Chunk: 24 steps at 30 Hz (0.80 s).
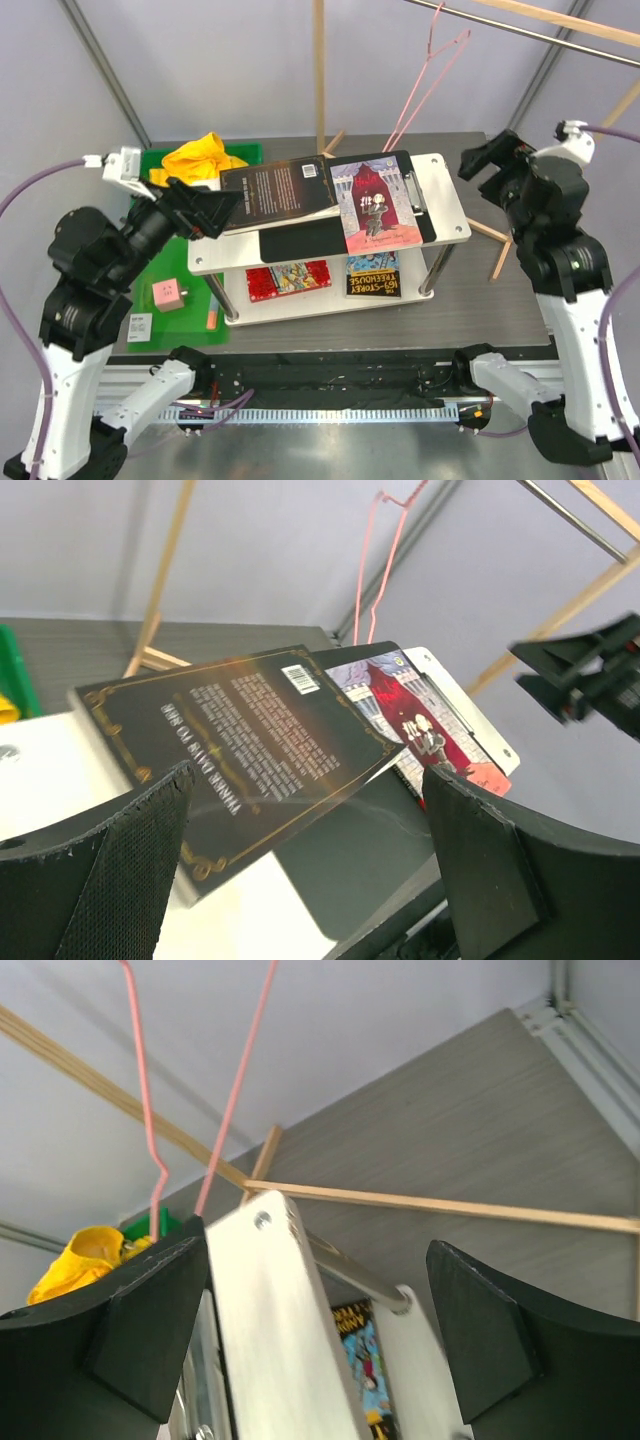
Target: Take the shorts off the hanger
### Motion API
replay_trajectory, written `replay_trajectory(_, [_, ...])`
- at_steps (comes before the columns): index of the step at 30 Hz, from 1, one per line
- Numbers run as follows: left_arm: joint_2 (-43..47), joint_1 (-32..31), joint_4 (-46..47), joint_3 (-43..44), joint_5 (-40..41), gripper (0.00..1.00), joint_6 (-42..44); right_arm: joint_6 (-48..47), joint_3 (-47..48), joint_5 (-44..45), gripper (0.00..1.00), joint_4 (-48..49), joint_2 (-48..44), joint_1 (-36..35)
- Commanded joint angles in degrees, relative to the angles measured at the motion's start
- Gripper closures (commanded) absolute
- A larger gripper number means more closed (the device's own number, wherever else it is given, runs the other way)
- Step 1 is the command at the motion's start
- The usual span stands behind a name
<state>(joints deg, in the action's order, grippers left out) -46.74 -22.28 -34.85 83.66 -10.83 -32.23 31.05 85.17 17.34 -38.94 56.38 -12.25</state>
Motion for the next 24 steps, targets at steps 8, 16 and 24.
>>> replay_trajectory(8, [17.90, -0.22, -10.23, -10.96, 14.25, 0.07, -3.36, 4.72, -8.77, 7.63, 0.02, -30.05, -18.84, 0.21])
replay_trajectory(16, [34.86, -0.22, -17.70, -23.53, 21.62, 0.06, -8.72, 8.76, -26.26, -2.13, 0.01, -31.03, -31.76, 0.12])
replay_trajectory(24, [47.89, -0.22, -26.14, -29.86, 30.61, 0.00, -15.32, 12.19, -44.88, -14.08, 0.01, -19.43, -42.22, 0.03])
